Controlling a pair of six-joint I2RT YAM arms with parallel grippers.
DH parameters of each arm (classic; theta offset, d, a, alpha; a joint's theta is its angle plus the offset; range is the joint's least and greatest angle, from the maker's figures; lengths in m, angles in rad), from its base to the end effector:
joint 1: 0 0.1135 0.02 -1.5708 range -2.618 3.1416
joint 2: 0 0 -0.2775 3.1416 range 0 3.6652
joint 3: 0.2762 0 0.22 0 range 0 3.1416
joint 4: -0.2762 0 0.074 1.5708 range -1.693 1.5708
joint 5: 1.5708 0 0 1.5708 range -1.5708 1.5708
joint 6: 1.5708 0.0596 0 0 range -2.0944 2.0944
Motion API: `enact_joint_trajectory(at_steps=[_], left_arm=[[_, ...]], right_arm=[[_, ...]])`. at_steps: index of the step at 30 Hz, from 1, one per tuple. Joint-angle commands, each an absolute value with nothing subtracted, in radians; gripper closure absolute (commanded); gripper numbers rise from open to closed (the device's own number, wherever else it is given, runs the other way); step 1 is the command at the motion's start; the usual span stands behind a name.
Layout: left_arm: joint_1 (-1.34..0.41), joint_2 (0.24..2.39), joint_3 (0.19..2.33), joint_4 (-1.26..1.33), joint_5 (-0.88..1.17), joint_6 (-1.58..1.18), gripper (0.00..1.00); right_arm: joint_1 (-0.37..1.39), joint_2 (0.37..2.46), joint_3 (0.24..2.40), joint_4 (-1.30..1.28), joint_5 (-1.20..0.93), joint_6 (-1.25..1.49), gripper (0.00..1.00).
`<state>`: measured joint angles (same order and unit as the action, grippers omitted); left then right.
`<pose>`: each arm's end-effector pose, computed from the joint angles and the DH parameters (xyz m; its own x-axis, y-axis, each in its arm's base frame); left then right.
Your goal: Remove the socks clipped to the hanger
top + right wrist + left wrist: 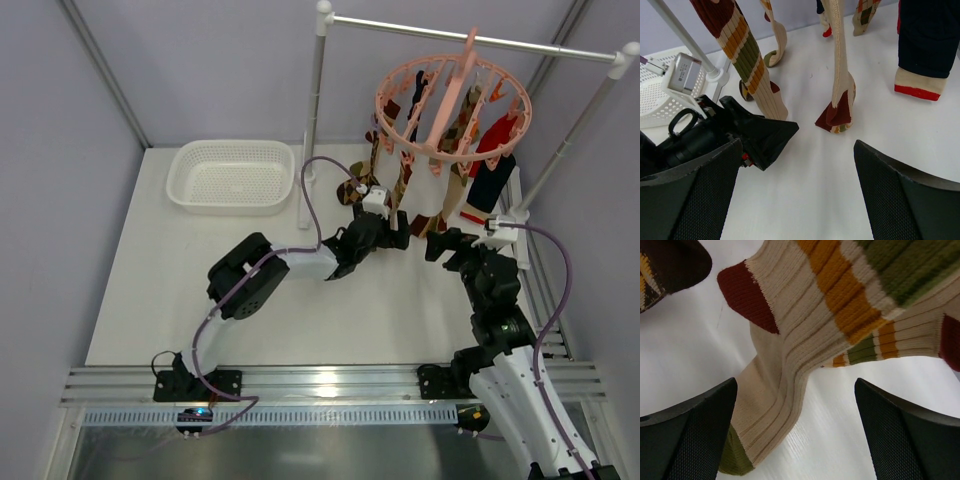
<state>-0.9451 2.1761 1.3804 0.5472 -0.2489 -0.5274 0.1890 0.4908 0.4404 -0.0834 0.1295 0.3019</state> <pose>0.3027 -0.3939 0.2001 -0.4495 -0.2108 -0.8681 0.4855 0.7581 -0.4355 0.1209 0.0153 0.2758 -0.1431 0.2728 -0.9514 -0.0189 0.9603 0.2782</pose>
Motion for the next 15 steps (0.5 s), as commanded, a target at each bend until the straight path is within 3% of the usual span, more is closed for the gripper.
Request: enact_joint_trajectory(at_steps=[1,2,5,8,9,12,15], left_arm=[[-0.95,2.207,1.443,0.493,-0.325,-0.543,0.03],[-0.95,2.217,1.46,0.476,-0.328,-0.549,0.05],[-0.954,2.247,1.485,0.456,-0.344,-0.549,0.23],[-0.963,2.263,1.511,0.425,-0.367,-0.532,0.46],[-0.965,2.261,1.508,0.422,-0.374,-0.529,0.64],[-0.969,2.231,1.462,0.439,-0.408,-0.522,0.94],[-0.98,2.172,1.379,0.46,-0.437,-0.506,1.0]], right_arm=[[0.193,0.468,0.457,-0.04,0.118,0.311,0.08],[0.193,0.466,0.457,-0.04,0.12,0.311,0.08],[0.195,0.462,0.456,-0.037,0.117,0.311,0.08],[0.195,0.462,0.456,-0.038,0.115,0.311,0.08],[0.193,0.46,0.456,-0.04,0.115,0.31,0.08],[0.193,0.463,0.454,-0.038,0.12,0.307,0.08],[0.193,0.471,0.453,-0.038,0.117,0.301,0.07]])
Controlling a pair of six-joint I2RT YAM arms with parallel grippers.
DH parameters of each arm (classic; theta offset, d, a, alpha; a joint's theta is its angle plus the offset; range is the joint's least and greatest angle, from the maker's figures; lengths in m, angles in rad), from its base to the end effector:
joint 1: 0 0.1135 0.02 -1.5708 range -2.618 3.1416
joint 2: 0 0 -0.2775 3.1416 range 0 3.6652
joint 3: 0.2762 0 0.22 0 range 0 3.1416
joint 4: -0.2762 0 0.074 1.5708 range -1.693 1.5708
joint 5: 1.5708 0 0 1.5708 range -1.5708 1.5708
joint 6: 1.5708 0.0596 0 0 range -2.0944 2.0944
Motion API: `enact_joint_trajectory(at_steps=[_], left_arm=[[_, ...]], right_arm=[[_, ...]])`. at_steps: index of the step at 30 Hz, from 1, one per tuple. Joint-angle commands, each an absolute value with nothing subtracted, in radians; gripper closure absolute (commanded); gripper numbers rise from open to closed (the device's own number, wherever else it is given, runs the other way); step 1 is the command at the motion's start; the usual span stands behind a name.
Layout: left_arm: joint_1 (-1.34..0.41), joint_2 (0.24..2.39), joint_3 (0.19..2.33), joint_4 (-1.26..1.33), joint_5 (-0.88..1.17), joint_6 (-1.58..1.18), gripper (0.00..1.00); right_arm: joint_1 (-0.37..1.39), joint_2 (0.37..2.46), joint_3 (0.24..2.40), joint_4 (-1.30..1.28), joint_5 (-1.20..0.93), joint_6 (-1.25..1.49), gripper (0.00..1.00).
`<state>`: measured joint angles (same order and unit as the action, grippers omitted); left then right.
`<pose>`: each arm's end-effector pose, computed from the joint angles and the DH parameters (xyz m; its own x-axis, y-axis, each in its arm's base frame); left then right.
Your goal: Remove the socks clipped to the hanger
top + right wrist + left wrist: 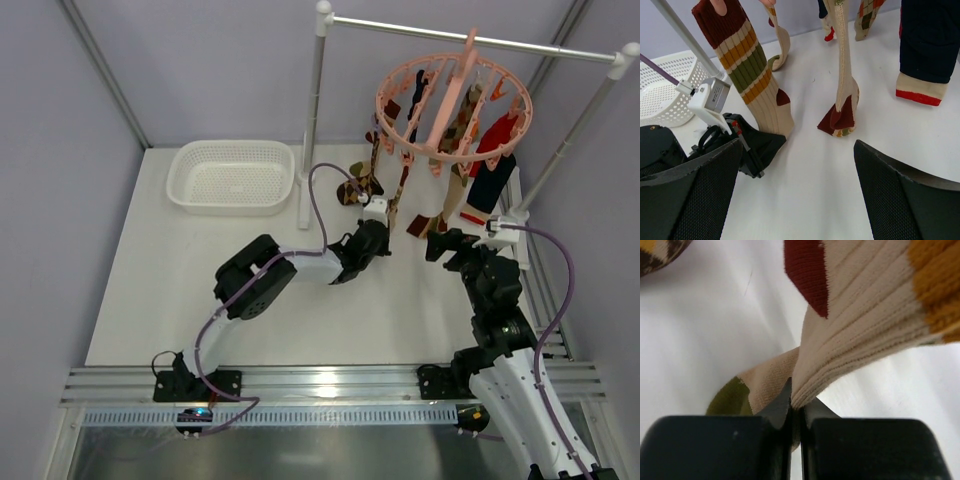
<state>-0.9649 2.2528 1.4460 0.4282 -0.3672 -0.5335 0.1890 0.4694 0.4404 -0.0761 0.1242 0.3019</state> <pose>0.3053 -0.4030 0.1697 -0.4748 -0.1481 -0.8675 0.3900 0.8483 -0.3583 0.1175 0.0150 0.2789 -0.1178 0.2779 -0.9534 -0.0318 0.9585 0.2833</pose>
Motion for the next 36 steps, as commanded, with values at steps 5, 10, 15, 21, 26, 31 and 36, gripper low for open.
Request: enact_joint_trajectory(at_steps=[5,10,15,21,26,31,36], left_arm=[[-1.017,2.056,1.257,0.469,-0.491,-0.457,1.0],[-1.066,1.927,1.163,0.454,-0.544,-0.437,1.0],[-1.109,1.858,1.121,0.388,-0.569,-0.439,1.0],[-1.147,1.816,1.115,0.313,-0.583,-0.449,1.0],[-1.172,1.757,1.078,0.256,-0.6,-0.483,1.0],[-1.187,1.707,1.077,0.2,-0.568,-0.488,1.0],[-1.201,1.707,1.107,0.143,-0.534,-0.465,1.0]], right_arm=[[0.196,0.494,0.457,-0.018,0.086,0.295,0.08],[0.224,0.528,0.514,-0.044,0.101,0.287,0.08],[0.296,0.528,0.601,-0.129,0.167,0.285,0.09],[0.356,0.551,0.762,-0.265,0.176,0.276,0.09],[0.377,0.603,0.879,-0.31,0.112,0.273,0.09],[0.377,0.773,1.018,-0.362,0.031,0.249,0.09],[0.379,0.89,1.12,-0.38,0.046,0.247,0.09]])
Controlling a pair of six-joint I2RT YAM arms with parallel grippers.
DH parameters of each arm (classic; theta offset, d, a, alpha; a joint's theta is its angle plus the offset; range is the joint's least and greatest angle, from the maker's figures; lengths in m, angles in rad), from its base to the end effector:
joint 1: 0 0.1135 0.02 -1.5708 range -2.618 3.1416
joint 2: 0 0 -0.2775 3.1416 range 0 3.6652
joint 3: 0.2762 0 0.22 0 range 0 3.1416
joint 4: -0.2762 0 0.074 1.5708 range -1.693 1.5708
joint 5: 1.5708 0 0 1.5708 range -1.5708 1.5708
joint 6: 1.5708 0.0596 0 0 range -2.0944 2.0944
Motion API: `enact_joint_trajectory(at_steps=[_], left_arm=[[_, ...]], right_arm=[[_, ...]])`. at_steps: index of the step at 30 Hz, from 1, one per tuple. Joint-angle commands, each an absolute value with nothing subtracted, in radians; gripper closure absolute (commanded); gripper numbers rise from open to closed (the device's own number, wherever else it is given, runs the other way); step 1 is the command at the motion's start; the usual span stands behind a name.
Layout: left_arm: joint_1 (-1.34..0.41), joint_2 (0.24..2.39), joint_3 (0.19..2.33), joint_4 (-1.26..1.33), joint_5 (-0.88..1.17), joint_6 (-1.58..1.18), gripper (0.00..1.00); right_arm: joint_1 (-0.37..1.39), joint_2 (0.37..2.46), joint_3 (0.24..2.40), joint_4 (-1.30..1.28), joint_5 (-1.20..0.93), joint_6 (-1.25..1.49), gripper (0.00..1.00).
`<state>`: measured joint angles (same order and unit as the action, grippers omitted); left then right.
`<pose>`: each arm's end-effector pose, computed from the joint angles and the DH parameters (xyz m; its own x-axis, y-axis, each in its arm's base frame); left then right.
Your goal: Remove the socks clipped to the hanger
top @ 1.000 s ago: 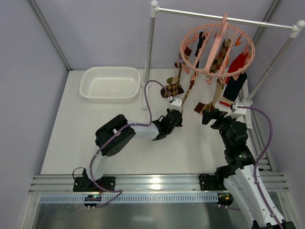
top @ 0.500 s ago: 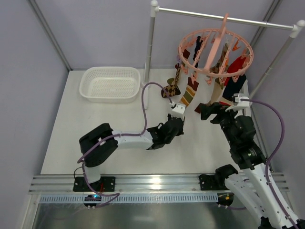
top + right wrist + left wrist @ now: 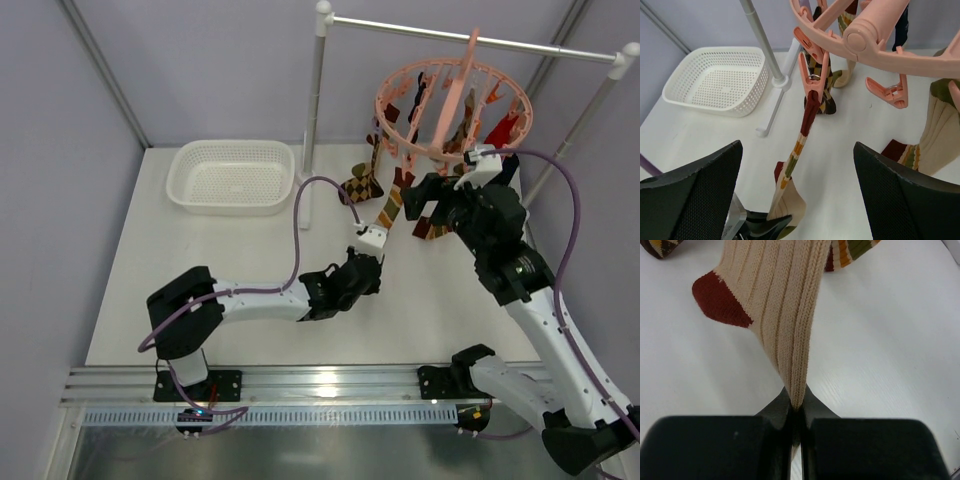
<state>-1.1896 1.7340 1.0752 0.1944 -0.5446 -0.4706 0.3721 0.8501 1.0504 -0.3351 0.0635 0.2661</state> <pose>0.1704 -0.3421 0.2492 -0.4304 0.0313 -0.9021 0.4785 0.8553 -0.1986 0.1547 0.0563 0.4050 -0.2008 0.2034 -0.9583 -0.2606 0.9319 0.2524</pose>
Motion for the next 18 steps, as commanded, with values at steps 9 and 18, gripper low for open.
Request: enact_joint_trajectory(at_steps=[9,18], left_arm=[[-1.216,1.687,1.104,0.114,-0.523,-0.468,1.0],[-1.226,1.658,1.086,0.098,-0.518,-0.457,1.0]], right_arm=[[0.379,0.991,1.186,-0.38,0.045,0.242,0.09],[0.379,1.071,1.232,-0.347,0.067,0.232,0.09]])
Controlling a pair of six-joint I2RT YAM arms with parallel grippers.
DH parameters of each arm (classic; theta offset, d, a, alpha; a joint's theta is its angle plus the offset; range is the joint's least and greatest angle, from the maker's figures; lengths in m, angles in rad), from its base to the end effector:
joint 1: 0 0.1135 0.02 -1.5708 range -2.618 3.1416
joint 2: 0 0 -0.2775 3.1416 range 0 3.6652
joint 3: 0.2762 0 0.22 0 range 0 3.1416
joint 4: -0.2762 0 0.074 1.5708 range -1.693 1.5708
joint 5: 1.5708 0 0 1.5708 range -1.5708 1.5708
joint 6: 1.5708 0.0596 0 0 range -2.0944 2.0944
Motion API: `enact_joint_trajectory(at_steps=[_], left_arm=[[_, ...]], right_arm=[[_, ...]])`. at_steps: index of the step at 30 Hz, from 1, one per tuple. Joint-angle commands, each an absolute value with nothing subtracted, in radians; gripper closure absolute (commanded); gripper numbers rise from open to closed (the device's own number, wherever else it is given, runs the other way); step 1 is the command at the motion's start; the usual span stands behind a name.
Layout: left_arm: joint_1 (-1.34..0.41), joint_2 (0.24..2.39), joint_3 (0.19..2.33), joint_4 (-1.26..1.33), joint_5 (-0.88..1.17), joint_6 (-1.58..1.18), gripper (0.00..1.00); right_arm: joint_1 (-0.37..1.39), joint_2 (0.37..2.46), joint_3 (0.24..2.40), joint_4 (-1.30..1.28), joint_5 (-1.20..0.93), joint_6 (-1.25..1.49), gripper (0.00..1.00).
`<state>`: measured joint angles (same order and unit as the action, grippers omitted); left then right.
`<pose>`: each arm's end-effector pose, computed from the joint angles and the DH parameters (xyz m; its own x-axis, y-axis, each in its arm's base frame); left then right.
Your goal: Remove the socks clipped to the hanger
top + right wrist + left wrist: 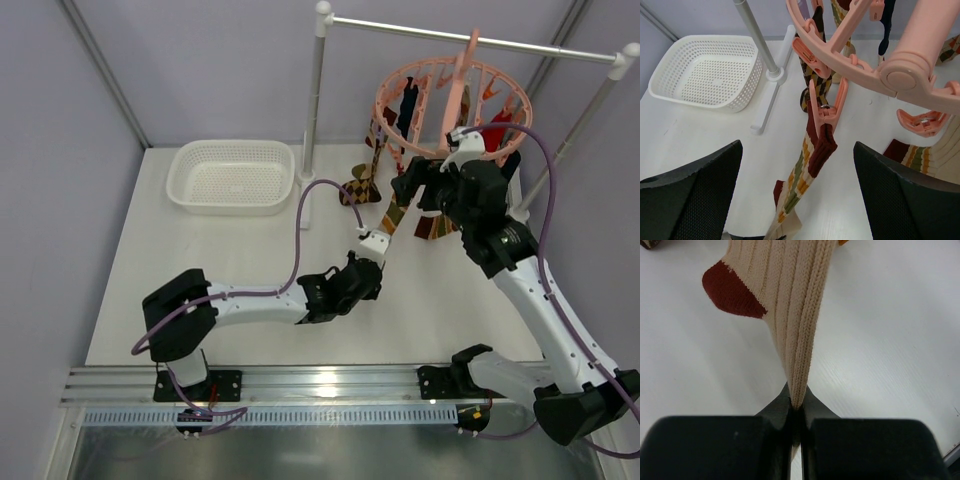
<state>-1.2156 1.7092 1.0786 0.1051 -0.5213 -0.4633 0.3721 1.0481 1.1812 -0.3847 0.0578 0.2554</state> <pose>0.1577 -0.3397 0.2490 -0.4525 0.1055 -0.8855 0.5153 0.8413 -0.1631 0.1993 0.0741 0.4083 -0.3029 0.1525 -0.9407 -0.2422 0.9424 0.2308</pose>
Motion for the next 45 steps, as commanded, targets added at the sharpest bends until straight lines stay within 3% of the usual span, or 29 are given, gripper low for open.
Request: enact_joint_trajectory(at_steps=[1,19,26,40,43,45], left_arm=[[-1.227,1.657,1.083,0.098,-0.518,-0.459,1.0],[-1.23,1.621,1.068,0.078,-0.502,-0.468,1.0],[-1.235,1.605,1.058,0.077,-0.499,-0.466,1.0],[-1.238,1.6,1.048,0.063,-0.486,-0.482,1.0],[-1.241,1.6,1.046,0.058,-0.488,-0.485,1.0],[-1.243,1.597,1.045,0.057,-0.486,-0.485,1.0]], right_arm=[[0.379,1.078,1.235,-0.338,0.072,0.232,0.09],[0.379,1.183,1.239,-0.172,0.172,0.198,0.08],[0.377,1.223,1.249,-0.158,0.195,0.192,0.15],[0.379,1.23,1.226,-0.083,0.247,0.196,0.54],[0.379,1.239,1.227,-0.081,0.252,0.192,0.66],[0.379,1.243,1.226,-0.08,0.255,0.193,0.85]])
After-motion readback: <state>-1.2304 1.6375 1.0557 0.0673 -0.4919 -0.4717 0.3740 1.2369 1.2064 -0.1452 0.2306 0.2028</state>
